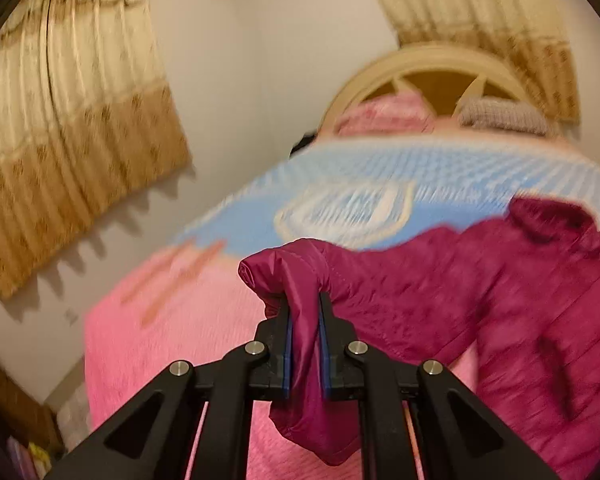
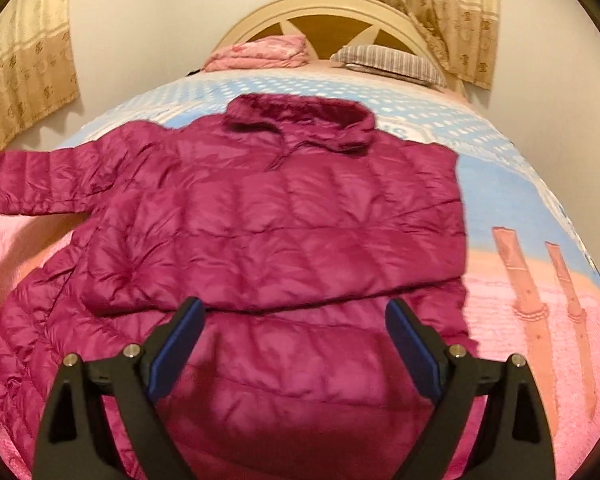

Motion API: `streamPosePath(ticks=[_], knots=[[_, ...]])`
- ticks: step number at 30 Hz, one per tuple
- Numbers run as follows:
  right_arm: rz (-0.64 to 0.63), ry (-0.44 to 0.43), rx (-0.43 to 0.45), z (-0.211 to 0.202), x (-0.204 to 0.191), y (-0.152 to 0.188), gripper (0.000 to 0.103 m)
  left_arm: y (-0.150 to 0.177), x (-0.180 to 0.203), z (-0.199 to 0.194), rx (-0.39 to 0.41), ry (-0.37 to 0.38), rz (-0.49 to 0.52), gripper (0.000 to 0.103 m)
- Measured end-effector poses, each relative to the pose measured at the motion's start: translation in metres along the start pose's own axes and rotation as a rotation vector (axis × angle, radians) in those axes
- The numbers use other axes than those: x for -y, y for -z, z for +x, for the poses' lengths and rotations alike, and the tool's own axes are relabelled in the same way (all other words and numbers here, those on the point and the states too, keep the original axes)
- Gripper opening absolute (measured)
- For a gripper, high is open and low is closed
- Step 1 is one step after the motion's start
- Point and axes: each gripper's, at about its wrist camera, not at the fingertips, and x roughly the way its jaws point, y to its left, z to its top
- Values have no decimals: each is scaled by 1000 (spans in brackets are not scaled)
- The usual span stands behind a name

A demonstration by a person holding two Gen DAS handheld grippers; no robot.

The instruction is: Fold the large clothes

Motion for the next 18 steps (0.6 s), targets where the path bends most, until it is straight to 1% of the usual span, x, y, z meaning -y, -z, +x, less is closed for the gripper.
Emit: streamPosePath(ticks=[3,7,12,15,16,17,18], knots=[[24,11,14,-7,14,1,94,-20,24,-24,53,49,31,10],[78,21,25,-14,37,5,94,-34,82,-45,91,147,76,10],[106,40,34,-24,56,14,94,-32,167,-61,97,280,148,10],[122,54,36,-29,71,19,94,-20,220,-69,92,350,210,10],[134,62,38,-30,77,21,94,-16,231,-70,85,367,222,14],[146,67,39,-30,83,23,94,-12,243,-71,71,395,237,14],[160,70,40,-31,89,24,94,-7,257,-70,46,420,259,24]])
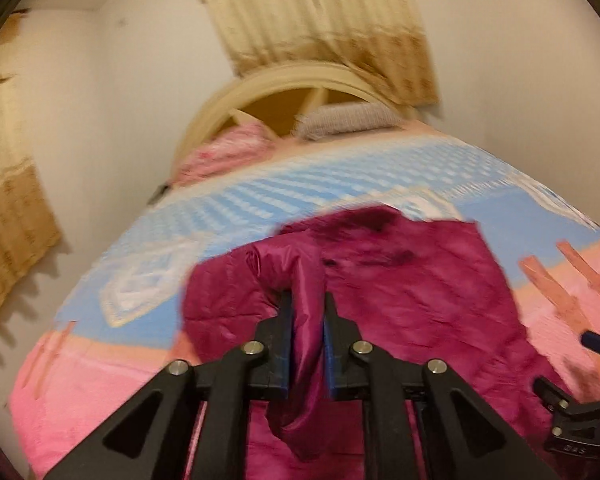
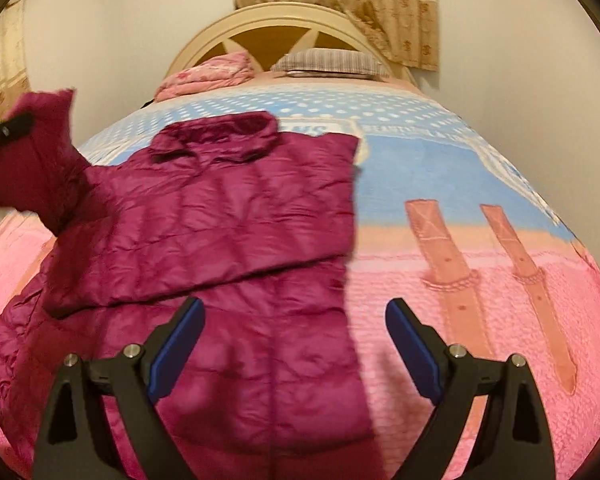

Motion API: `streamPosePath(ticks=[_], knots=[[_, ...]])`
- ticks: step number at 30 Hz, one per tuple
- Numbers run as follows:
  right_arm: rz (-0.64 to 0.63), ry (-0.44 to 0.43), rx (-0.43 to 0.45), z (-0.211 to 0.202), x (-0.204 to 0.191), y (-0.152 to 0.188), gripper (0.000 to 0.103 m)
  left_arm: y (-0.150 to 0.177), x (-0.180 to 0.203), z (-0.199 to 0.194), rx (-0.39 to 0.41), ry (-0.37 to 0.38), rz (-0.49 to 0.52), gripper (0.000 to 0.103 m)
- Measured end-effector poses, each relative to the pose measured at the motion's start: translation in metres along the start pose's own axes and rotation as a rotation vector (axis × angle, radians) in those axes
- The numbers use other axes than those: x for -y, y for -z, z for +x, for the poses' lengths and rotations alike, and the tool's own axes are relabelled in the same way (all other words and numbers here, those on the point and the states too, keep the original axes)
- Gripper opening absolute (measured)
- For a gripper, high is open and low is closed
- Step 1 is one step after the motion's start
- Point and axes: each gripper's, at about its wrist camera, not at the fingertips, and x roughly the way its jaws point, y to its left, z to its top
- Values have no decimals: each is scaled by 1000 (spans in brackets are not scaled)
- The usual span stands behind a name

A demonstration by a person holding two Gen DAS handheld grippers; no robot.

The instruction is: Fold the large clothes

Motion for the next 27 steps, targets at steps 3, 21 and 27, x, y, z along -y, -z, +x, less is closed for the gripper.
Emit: streamPosePath(ticks=[3,21,27], knots=[[40,8,10,1,15,4,94,7,24,4,11,16,30,85],[24,-217,-62,25,-46,-38,94,67,-132,61,-189,-205,-188,90],[32,-290,-187,77,-78,-50,65,91,-174,71,-255,-254,-249,90]])
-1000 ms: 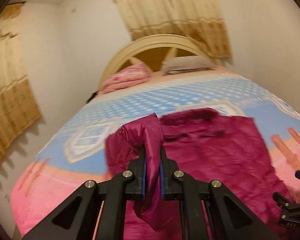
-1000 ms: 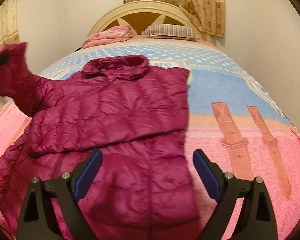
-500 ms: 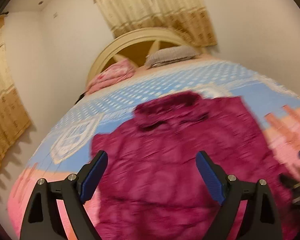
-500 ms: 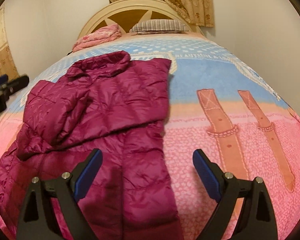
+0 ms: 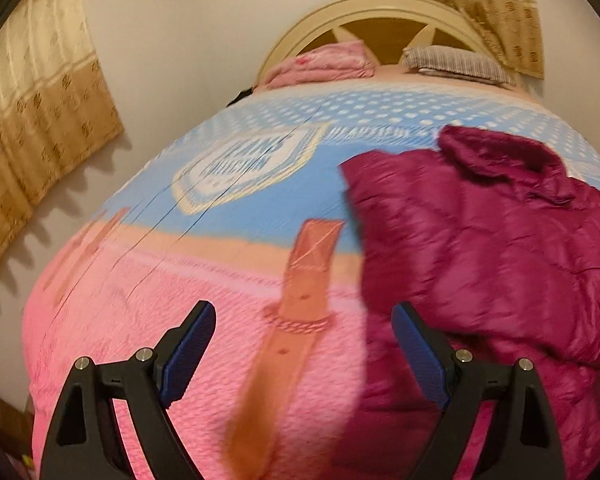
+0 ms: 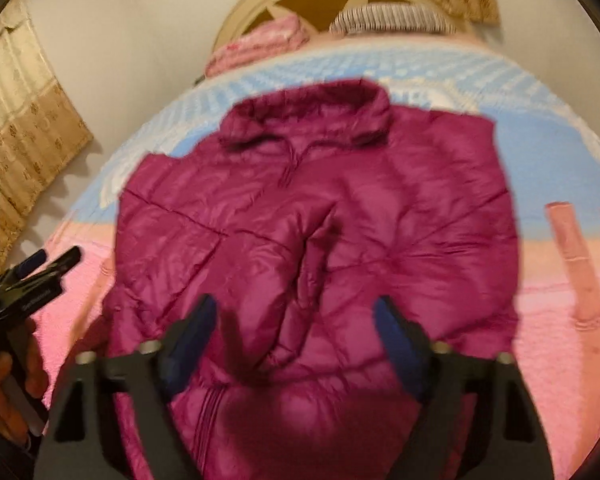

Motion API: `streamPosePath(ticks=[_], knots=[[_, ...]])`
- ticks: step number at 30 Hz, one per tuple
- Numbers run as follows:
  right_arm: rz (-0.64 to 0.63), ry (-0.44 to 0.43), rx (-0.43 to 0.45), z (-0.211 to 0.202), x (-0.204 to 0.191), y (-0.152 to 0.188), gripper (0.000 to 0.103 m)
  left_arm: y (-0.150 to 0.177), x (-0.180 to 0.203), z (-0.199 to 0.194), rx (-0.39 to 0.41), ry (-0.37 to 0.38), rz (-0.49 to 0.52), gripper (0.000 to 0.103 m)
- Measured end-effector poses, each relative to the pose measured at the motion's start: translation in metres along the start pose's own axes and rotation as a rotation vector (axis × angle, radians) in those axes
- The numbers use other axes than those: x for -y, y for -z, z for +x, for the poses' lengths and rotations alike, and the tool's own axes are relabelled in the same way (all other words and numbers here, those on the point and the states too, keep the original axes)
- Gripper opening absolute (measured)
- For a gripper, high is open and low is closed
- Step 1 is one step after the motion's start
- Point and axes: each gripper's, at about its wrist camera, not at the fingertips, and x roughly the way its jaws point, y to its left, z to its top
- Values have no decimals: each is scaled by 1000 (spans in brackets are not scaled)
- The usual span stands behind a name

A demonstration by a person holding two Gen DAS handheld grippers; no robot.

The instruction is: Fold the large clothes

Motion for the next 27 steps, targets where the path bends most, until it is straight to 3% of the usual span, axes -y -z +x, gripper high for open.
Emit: streamPosePath(ticks=[1,3,7,12,14,15,16,18,21,24,27], knots=[[3,-19,-21,7,0,1,44,0,-6,3,-12,-11,-6,90],[15,-69,-45,13,1,6,25,-1,-16,7,-27,-18,-28,90],[14,-45,-14,-2,8,19,17,-7,-24,8,-37,-2,-63,90],[12,-23,-15,-18,14,34,17,-18,-4,-2,-19,45,-49,90],[11,20,-17,-18,18,33,24,-25,9,-7,-12,70,-25,90],[24,50,0,-20,21,31,41,-29,16,-10,-6,84,-13,90],[37,81,16,-24,25,30,67,-33,22,-13,-1,96,-3,90],[52,115,68,-37,28,29,79,-40,34,-17,17,114,12,90],[34,214,149,-59,24,24,77,-54,55,-19,67,149,37,90],[17,184,194,-67,8,9,63,-63,76,-1,67,167,38,90],[-26,128,178,-47,-16,-7,62,-63,85,30,-2,189,10,90]])
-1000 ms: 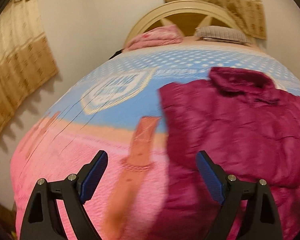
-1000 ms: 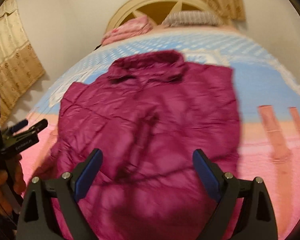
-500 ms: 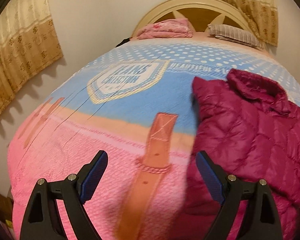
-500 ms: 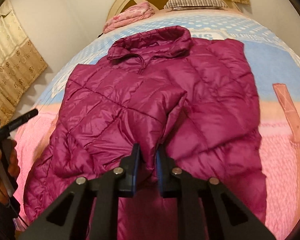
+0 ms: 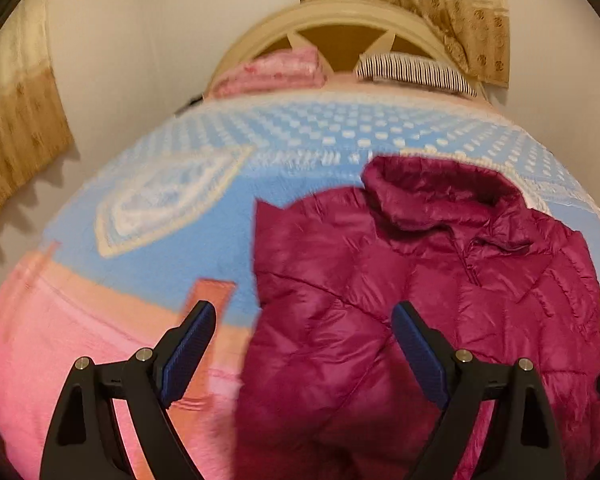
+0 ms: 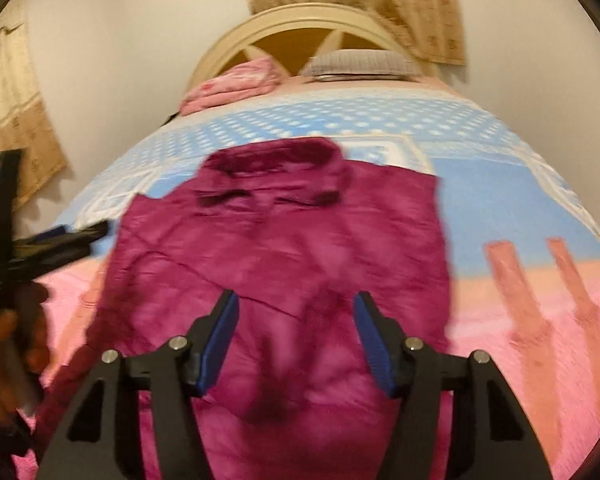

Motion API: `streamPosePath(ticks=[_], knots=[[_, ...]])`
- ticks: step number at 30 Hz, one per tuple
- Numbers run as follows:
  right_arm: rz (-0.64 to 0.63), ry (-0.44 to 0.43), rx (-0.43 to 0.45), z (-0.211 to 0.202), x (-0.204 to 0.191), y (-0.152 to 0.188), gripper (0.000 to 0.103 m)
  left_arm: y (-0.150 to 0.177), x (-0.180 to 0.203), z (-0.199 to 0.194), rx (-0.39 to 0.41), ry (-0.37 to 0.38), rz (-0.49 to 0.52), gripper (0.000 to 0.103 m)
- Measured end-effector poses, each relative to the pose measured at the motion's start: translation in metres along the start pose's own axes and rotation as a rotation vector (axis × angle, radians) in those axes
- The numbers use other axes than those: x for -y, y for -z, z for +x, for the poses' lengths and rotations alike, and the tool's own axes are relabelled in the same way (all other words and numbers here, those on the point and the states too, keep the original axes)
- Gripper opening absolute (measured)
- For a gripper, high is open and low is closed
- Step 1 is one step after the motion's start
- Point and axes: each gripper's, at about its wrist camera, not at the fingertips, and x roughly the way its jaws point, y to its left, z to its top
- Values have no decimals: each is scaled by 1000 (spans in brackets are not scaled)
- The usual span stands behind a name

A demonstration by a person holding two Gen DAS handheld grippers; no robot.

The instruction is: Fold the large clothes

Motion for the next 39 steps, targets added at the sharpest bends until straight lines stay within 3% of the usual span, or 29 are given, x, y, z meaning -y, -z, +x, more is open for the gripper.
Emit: streamPosePath(ticks=[6,10,19,39], knots=[[-28,6,-66,56,-12,5,58,25,0,46,-94,17,-31,90],[-15,39,-84,76,2,20,58,37,6,56,-88,17,-16,91],[9,43,-80,84,9,30,59,40,1,70,-122,22,-57,99],[-45,107,-99,92,-1,32,61,44,0,73,-135,20,-61,101]])
